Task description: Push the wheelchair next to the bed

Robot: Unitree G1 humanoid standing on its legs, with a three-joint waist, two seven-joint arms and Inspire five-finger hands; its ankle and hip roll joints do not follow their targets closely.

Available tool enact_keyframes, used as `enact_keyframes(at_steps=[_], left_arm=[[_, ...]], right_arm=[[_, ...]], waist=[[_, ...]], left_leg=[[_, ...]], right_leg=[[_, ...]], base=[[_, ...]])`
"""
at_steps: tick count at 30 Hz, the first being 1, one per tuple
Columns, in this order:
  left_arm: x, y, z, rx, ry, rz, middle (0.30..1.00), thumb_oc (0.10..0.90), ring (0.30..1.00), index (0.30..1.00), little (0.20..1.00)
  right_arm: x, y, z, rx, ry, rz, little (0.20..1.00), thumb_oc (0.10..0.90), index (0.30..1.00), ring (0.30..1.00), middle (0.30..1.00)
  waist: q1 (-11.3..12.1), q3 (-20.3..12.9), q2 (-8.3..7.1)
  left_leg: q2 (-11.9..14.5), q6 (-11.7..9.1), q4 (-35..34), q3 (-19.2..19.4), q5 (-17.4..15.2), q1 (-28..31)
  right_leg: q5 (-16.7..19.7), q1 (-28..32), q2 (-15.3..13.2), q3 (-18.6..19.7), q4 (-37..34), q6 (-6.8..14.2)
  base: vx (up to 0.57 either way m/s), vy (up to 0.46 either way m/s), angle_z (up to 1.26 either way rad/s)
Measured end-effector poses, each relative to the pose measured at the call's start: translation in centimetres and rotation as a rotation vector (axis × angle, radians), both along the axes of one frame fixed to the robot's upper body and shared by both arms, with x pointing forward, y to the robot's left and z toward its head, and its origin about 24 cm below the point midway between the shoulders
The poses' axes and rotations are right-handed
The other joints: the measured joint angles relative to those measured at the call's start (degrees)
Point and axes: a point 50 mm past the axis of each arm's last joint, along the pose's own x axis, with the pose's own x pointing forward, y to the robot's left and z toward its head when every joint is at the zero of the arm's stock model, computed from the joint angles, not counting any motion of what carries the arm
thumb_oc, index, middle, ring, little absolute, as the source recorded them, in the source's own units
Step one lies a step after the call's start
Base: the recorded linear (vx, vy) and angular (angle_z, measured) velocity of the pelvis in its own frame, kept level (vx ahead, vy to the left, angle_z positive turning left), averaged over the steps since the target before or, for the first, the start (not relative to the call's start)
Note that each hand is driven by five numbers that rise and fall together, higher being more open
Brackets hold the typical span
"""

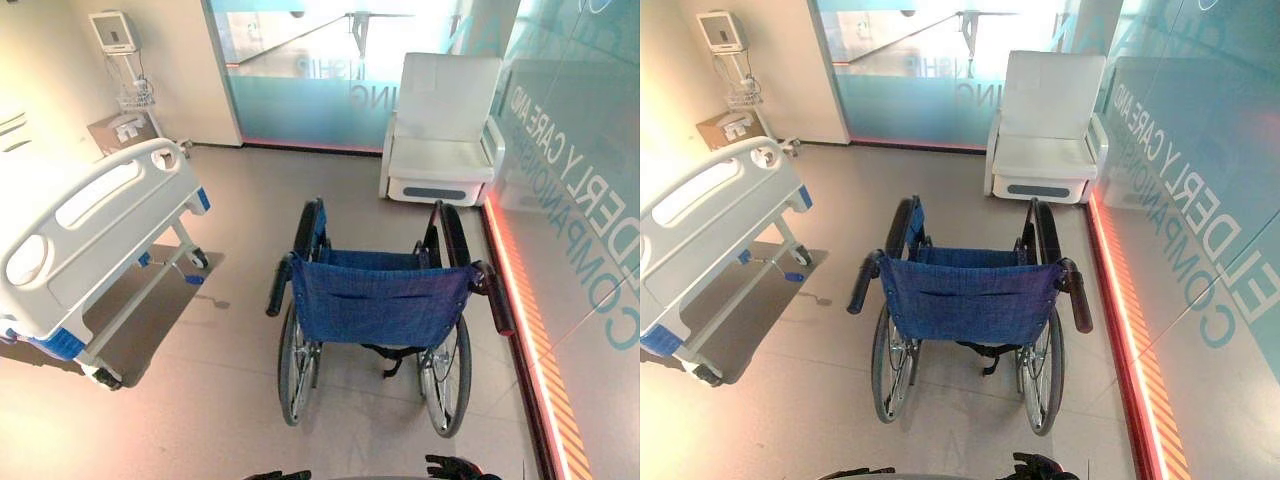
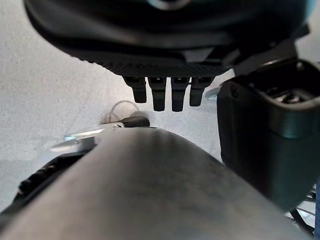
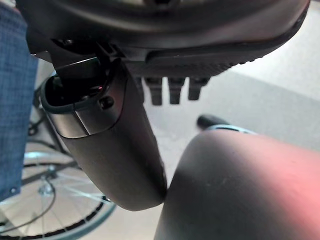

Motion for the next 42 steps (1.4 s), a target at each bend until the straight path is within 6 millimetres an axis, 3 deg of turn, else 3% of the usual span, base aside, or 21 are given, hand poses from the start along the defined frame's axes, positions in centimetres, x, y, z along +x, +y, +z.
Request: enact_keyframes(at_steps=[19, 28, 33, 37, 40, 42], left_arm=[[0.0, 0.1, 0.0, 0.011, -0.003, 0.027, 0.9, 0.8, 0.9, 0.9, 0.9], [0.1, 0.8, 0.1, 0.025, -0.029, 0.223, 0.9, 0.8, 0.9, 0.9, 0.9], [0.2, 3.3, 0.7, 0.089, -0.054, 0.317, 0.9, 0.8, 0.9, 0.9, 0.9], [0.5, 7.3, 2.0, 0.179, -0.086, 0.365, 0.9, 0.8, 0.9, 0.9, 0.9], [1.7, 12.5, 4.5, 0.277, -0.145, 0.441, 0.9, 0.8, 0.9, 0.9, 0.9], [2.9, 15.2, 6.4, 0.338, -0.201, 0.478, 0.9, 0.8, 0.9, 0.9, 0.9]], right_arm=[[-0.1, 0.0, 0.0, 0.0, 0.006, -0.002, 0.9, 0.8, 0.9, 0.9, 0.9], [-0.4, -0.6, 0.0, -0.003, 0.004, -0.064, 0.9, 0.8, 0.9, 0.9, 0.9], [-0.6, -4.0, 0.8, -0.068, -0.001, -0.17, 0.9, 0.8, 0.9, 0.9, 0.9], [-0.8, -9.7, 2.8, -0.194, -0.02, -0.291, 0.9, 0.8, 0.9, 0.9, 0.9], [-0.8, -15.6, 6.0, -0.342, -0.06, -0.399, 0.9, 0.8, 0.9, 0.9, 0.9], [-0.6, -18.4, 8.0, -0.427, -0.086, -0.436, 0.9, 0.8, 0.9, 0.9, 0.9]], waist=[[0.0, 0.0, -0.05], [0.0, 0.0, -0.08], [-0.1, 0.0, -0.09], [-0.1, 0.1, -0.06], [-0.1, 0.4, -0.22], [-0.1, 0.5, -0.37]], left_leg=[[0.0, 0.0, 0.0, 0.0, 0.0, 0.4], [0.0, 0.0, 0.0, 0.0, 0.0, 0.3], [0.0, 0.0, 0.0, 0.0, 0.0, 0.5], [0.0, 0.0, 0.0, 0.0, 0.0, 0.5], [0.1, -0.3, -0.4, 0.0, -0.2, 0.2], [0.0, -0.3, -0.4, 0.0, -0.1, 0.3]], right_leg=[[0.0, 0.7, 0.0, -0.1, 0.0, 0.0], [-0.1, 0.9, 0.0, -0.2, 0.0, 0.0], [0.0, 0.8, 0.0, -0.2, 0.0, 0.0], [0.0, 0.6, 0.0, -0.1, 0.0, 0.0], [-0.1, 0.6, 0.0, 0.0, 0.0, 0.1], [-0.1, 0.6, 0.1, 0.0, 0.0, 0.1]], base=[[0.0, 0.0, 0.0], [0.01, 0.001, 0.0], [0.0, 0.0, 0.0], [0.0, 0.0, 0.0], [0.0, 0.0, 0.0], [0.0, 0.0, 0.0]])
